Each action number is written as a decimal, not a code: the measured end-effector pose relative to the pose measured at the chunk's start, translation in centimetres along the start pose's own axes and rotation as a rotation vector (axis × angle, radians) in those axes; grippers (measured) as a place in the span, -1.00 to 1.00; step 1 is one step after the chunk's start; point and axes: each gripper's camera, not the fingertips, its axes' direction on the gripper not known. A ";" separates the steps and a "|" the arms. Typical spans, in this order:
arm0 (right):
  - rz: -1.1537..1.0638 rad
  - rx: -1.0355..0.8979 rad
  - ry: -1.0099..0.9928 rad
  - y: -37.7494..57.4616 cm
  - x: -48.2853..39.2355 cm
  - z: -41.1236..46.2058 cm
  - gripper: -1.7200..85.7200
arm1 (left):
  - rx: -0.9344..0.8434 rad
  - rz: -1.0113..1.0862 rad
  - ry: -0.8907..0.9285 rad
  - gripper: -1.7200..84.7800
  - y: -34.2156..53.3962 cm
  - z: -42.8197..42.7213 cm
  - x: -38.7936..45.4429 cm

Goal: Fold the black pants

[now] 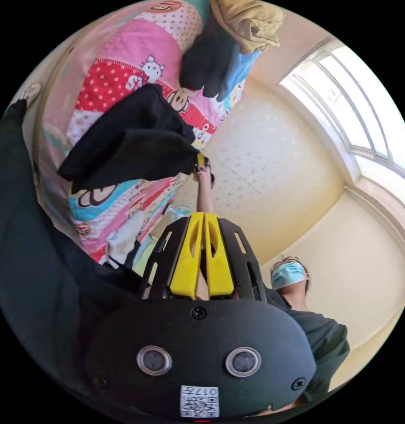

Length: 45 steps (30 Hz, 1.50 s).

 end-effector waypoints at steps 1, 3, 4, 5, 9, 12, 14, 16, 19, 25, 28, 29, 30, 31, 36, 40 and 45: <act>-0.041 -0.047 0.002 0.0 -1.0 3.1 -0.90 | -0.003 -0.004 -0.049 -0.97 -0.7 -0.5 0.6; -0.058 -0.131 0.043 0.2 -1.5 7.2 -0.88 | -0.054 0.011 -0.283 -0.96 -4.0 -1.4 3.5; -0.047 -0.170 0.074 0.4 -1.2 9.0 -0.87 | -0.084 0.019 -0.344 -0.95 -5.1 -1.2 4.3; -0.045 -0.172 0.080 0.5 -1.0 9.4 -0.86 | -0.160 0.055 -0.457 -0.93 -7.1 -0.1 6.0; -0.135 -0.082 0.049 4.3 0.3 7.5 -0.80 | -0.475 0.364 -0.902 -0.83 -12.6 8.7 12.6; -0.175 -0.100 0.164 10.0 2.8 4.9 -0.78 | -0.628 0.595 -1.181 -0.74 -14.6 15.9 13.6; -0.110 -0.136 0.253 14.5 5.7 3.6 -0.77 | -0.612 0.683 -1.335 -0.72 -15.6 18.5 13.0; 0.040 -0.181 0.314 21.0 10.2 2.1 -0.74 | -0.473 0.750 -1.421 -0.72 -16.8 19.1 13.7; 0.213 -0.257 0.265 28.7 14.5 1.9 -0.69 | -0.363 0.856 -1.315 -0.72 -19.0 18.8 15.9; 0.365 -0.383 -0.104 37.3 15.5 9.7 -0.59 | -0.902 0.490 -1.080 -0.68 -24.6 21.1 7.6; 0.470 -0.368 -0.032 36.7 15.3 10.8 -0.72 | -0.969 0.544 -1.148 -0.86 -22.0 21.8 8.5; 0.478 -0.361 -0.042 36.5 15.2 10.6 -0.76 | -0.967 0.591 -1.120 -0.90 -20.7 21.9 10.0; 0.453 -0.349 -0.114 36.1 15.0 10.1 -0.83 | -0.976 0.590 -1.043 -0.91 -19.8 21.8 11.6; 0.423 -0.355 -0.183 35.9 14.7 9.4 -0.85 | -0.975 0.569 -0.990 -0.92 -19.5 21.6 12.4; 0.240 -0.316 -0.437 36.7 13.5 3.6 -0.87 | -0.882 0.143 -0.289 -0.95 -18.8 16.8 14.5; 0.354 -0.288 -0.426 38.6 17.6 2.4 -0.88 | -0.647 -0.110 -0.570 -0.96 -20.9 10.3 9.4; 0.573 -0.318 -0.259 39.7 21.5 4.4 -0.88 | -0.670 0.043 -1.099 -0.96 -21.0 8.4 10.2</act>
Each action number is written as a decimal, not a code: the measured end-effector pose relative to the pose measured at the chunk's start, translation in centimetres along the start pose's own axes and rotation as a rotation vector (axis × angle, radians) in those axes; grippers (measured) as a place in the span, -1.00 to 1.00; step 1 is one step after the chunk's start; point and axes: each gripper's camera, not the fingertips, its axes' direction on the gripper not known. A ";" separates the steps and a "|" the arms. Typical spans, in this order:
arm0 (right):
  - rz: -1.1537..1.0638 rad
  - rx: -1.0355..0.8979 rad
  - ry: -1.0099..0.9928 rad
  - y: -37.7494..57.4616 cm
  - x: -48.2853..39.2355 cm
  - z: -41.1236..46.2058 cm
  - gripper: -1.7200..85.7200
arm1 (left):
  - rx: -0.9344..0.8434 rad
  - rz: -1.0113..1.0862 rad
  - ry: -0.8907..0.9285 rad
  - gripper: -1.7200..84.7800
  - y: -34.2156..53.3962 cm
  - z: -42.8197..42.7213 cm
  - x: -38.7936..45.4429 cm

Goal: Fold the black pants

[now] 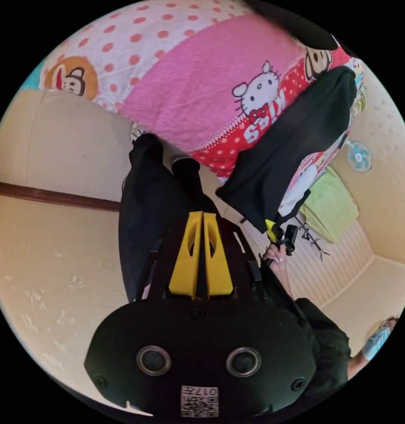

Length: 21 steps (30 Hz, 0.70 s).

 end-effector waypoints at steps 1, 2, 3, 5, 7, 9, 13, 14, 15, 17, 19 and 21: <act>-0.002 -0.002 0.007 -0.2 -0.1 0.2 -0.88 | 0.018 0.040 0.014 -0.94 0.0 -0.3 0.8; -0.009 -0.002 0.006 -0.2 -0.3 0.3 -0.88 | 0.046 0.127 0.046 -0.91 -0.1 -0.6 2.5; -0.021 -0.003 -0.008 -0.2 -0.6 0.4 -0.88 | 0.052 0.205 0.075 -0.88 -0.6 -0.6 4.2; -0.013 -0.006 -0.069 -0.1 -0.8 0.3 -0.88 | 0.037 0.289 0.101 -0.82 -1.9 0.3 6.6; 0.000 0.002 -0.219 0.3 -1.1 -0.1 -0.89 | 0.017 0.312 0.067 -0.75 -3.7 1.9 8.3; 0.043 0.021 -0.344 0.9 -1.1 -0.6 -0.89 | -0.033 0.308 -0.021 -0.66 -5.7 5.2 9.2; 0.148 0.071 -0.705 2.8 -1.5 -0.8 -0.89 | -0.205 0.271 0.376 -0.66 -6.8 10.2 8.8; 0.144 0.076 -0.739 3.1 -1.8 -0.7 -0.89 | -0.264 0.263 0.597 -0.69 -6.6 11.5 8.9; 0.127 0.084 -0.788 3.5 -2.3 -0.8 -0.89 | -0.262 0.257 0.751 -0.76 -6.0 11.6 9.2; 0.095 0.094 -0.791 4.2 -3.3 -1.2 -0.89 | -0.138 0.328 0.827 -0.89 -4.3 8.9 9.9; 0.032 0.053 -0.632 4.9 -5.4 -1.8 -0.90 | -0.040 0.460 0.799 -0.95 -2.2 4.7 11.2; -0.069 -0.005 -0.457 5.2 -7.8 -1.7 -0.90 | -0.008 0.626 0.616 -0.96 1.1 0.3 13.0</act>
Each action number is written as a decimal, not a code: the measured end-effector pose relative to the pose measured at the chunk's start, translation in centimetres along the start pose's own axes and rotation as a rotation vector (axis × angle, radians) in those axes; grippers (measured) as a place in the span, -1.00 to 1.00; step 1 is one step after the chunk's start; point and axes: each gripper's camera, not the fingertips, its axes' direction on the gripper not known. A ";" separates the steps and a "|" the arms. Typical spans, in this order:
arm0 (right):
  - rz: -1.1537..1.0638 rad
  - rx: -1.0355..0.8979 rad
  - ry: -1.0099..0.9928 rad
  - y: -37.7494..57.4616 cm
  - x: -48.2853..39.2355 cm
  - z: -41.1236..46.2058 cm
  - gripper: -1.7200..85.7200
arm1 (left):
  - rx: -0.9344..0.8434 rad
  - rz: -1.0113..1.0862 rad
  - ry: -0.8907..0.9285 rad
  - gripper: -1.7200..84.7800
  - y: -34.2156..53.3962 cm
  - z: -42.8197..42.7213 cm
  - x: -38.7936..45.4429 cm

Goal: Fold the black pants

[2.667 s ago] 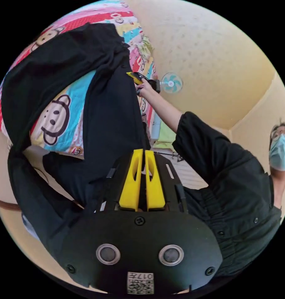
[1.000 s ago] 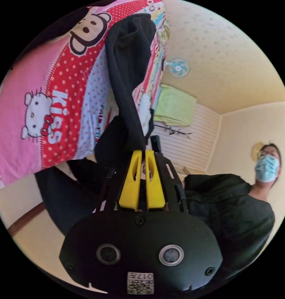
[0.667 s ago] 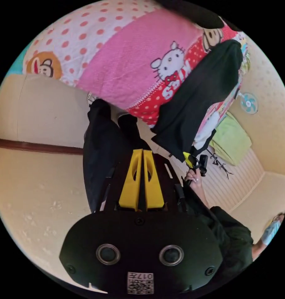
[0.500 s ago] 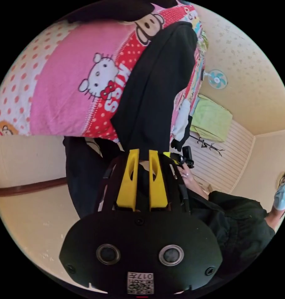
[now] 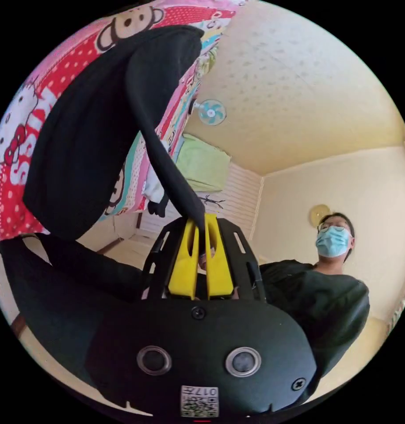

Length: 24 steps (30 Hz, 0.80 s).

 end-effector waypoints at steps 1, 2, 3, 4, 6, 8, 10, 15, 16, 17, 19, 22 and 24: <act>-0.068 -0.068 0.126 0.0 -1.1 1.3 -0.91 | -0.025 0.026 -0.074 -0.96 0.4 -0.2 1.0; -0.094 -0.098 0.200 -0.1 -1.4 2.1 -0.91 | -0.063 0.046 -0.253 -0.96 1.4 -0.4 2.0; -0.128 -0.137 0.376 -0.3 -1.5 3.7 -0.91 | -0.090 0.017 -0.431 -0.96 2.2 -0.2 1.4; -0.148 -0.172 0.571 -1.0 -0.7 5.4 -0.91 | -0.101 -0.015 -0.502 -0.95 2.4 0.0 0.6; -0.110 -0.249 0.798 -2.6 1.9 7.7 -0.92 | -0.150 -0.222 -0.712 -0.92 2.9 1.1 -5.4; -0.093 -0.283 0.892 -4.0 3.9 8.5 -0.91 | -0.178 -0.389 -0.840 -0.85 3.2 1.1 -9.3; -0.070 -0.247 0.858 -5.4 4.7 7.8 -0.88 | -0.183 -0.442 -0.867 -0.80 3.2 0.7 -11.0; -0.138 -0.114 0.696 -8.2 4.6 6.8 -0.78 | -0.080 -0.303 -0.972 -0.77 1.5 -0.2 -9.8; -0.147 -0.076 0.697 -9.2 4.9 6.9 -0.76 | -0.060 -0.277 -0.986 -0.77 1.1 -0.2 -9.5; -0.145 -0.058 0.701 -9.8 5.1 7.0 -0.75 | -0.026 -0.235 -0.992 -0.76 0.1 -0.2 -9.2; -0.145 -0.005 0.685 -12.1 5.9 8.0 -0.72 | 0.021 -0.187 -0.989 -0.76 -1.6 -0.2 -9.3; -0.127 -0.031 0.638 -14.4 7.0 10.5 -0.71 | 0.023 -0.182 -1.005 -0.75 -4.3 0.7 -11.7; -0.097 -0.045 0.678 -14.9 7.6 12.0 -0.74 | -0.036 -0.258 -1.003 -0.75 -5.2 2.3 -15.1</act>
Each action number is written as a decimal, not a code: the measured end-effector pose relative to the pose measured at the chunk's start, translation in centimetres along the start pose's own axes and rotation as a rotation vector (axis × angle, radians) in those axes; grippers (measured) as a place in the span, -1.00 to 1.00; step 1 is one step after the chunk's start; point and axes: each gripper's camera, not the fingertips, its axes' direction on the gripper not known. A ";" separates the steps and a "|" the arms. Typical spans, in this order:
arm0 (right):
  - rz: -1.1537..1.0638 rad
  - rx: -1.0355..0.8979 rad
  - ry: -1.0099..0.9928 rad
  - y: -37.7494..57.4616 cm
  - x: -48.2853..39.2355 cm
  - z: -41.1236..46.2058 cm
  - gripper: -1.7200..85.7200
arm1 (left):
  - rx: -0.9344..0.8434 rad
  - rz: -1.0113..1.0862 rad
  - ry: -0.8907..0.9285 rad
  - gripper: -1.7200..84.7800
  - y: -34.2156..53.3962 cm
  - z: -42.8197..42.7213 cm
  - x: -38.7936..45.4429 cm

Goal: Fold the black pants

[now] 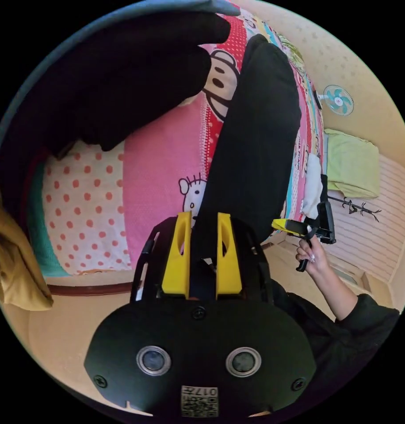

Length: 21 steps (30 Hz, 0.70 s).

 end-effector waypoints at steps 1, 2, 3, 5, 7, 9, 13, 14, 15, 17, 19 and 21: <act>0.047 0.007 0.053 0.0 -0.1 0.2 -0.77 | 0.015 -0.005 -0.013 -0.76 0.2 0.3 0.1; 0.074 0.003 0.061 0.1 0.0 0.2 -0.80 | 0.036 -0.001 -0.037 -0.78 0.7 0.7 0.4; 0.094 -0.017 0.022 0.2 0.0 0.1 -0.84 | 0.015 0.020 -0.018 -0.85 1.3 1.2 0.7; 0.044 -0.032 -0.042 1.0 -0.6 -0.7 -0.88 | -0.008 0.031 0.058 -0.91 2.7 1.8 1.1; -0.019 0.013 -0.048 3.0 -2.0 -3.2 -0.90 | 0.042 0.065 0.129 -0.93 4.9 1.2 1.8; -0.008 0.046 -0.032 4.7 -2.6 -5.4 -0.91 | 0.074 0.117 0.224 -0.95 7.4 0.8 2.8; 0.029 0.057 0.095 6.1 -2.3 -6.5 -0.92 | 0.057 0.081 0.238 -0.96 9.5 3.3 3.0; 0.042 0.049 0.105 6.0 -1.8 -6.0 -0.92 | 0.025 0.052 0.213 -0.96 9.5 5.0 2.6; 0.069 0.033 0.129 5.5 -0.9 -4.9 -0.92 | -0.023 0.017 0.177 -0.96 9.1 7.0 2.0; 0.107 0.011 0.174 4.7 0.1 -3.6 -0.92 | -0.100 -0.027 0.146 -0.96 8.6 9.4 1.2; 0.144 -0.013 0.196 4.0 -0.2 -3.2 -0.92 | -0.102 -0.006 0.119 -0.96 8.4 10.0 1.4; 0.074 -0.059 0.251 3.8 -1.8 -2.6 -0.91 | -0.107 0.057 0.062 -0.97 8.5 9.8 2.0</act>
